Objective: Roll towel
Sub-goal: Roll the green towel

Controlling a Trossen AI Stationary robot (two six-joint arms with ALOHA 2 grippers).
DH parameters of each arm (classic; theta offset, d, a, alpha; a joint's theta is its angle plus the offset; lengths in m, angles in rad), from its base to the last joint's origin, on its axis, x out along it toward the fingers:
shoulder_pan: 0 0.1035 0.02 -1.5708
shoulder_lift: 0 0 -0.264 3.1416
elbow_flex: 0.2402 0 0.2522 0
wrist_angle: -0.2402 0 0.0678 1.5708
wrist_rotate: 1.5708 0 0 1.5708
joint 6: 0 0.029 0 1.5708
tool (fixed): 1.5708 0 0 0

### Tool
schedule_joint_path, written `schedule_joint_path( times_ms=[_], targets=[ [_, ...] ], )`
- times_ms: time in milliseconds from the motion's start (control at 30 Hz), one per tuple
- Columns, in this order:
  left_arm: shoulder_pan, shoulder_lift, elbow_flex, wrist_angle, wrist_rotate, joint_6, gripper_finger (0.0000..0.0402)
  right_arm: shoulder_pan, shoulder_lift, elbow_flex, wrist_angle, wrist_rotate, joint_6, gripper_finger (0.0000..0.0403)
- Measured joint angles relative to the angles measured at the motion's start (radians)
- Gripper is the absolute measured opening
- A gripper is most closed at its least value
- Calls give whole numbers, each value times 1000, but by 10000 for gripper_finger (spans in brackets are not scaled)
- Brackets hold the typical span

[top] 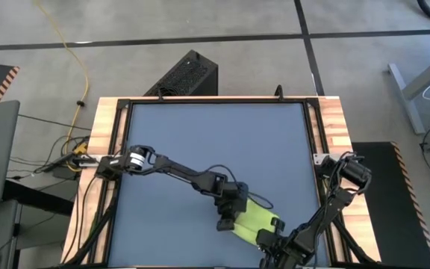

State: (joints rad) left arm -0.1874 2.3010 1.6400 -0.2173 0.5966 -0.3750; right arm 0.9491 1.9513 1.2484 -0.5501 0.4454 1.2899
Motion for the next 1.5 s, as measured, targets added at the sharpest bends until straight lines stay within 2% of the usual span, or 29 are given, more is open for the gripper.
schedule_joint_path(
  times_ms=[200,400,533,633,767,833,1000,1133,1267,1367,1500],
  targets=[
    [30,-42,-2,-15,127,100,144,15,0,0,33,4,95,20],
    [2,-119,-2,23,89,273,143,60,-2,-46,119,75,253,16],
    [-90,-139,0,35,-70,612,139,72,-2,-60,141,93,317,17],
    [-172,-134,0,32,-318,793,139,72,-2,-60,142,104,351,17],
    [-246,-126,0,63,-688,914,138,72,-2,-60,145,105,364,18],
    [-261,-126,0,55,-768,917,138,72,-2,-60,147,105,363,18],
    [-280,-123,0,-14,-786,837,138,69,-2,-60,147,104,363,19],
    [-296,-90,12,13,-830,812,138,63,-2,-60,149,101,363,19],
    [-302,-9,113,-86,-841,802,138,56,-2,-60,151,95,363,19],
    [-305,35,190,-147,-887,798,138,54,-2,-60,154,90,362,19],
    [-304,63,228,-180,-921,792,138,51,-2,-60,167,80,366,19]
  ],
)
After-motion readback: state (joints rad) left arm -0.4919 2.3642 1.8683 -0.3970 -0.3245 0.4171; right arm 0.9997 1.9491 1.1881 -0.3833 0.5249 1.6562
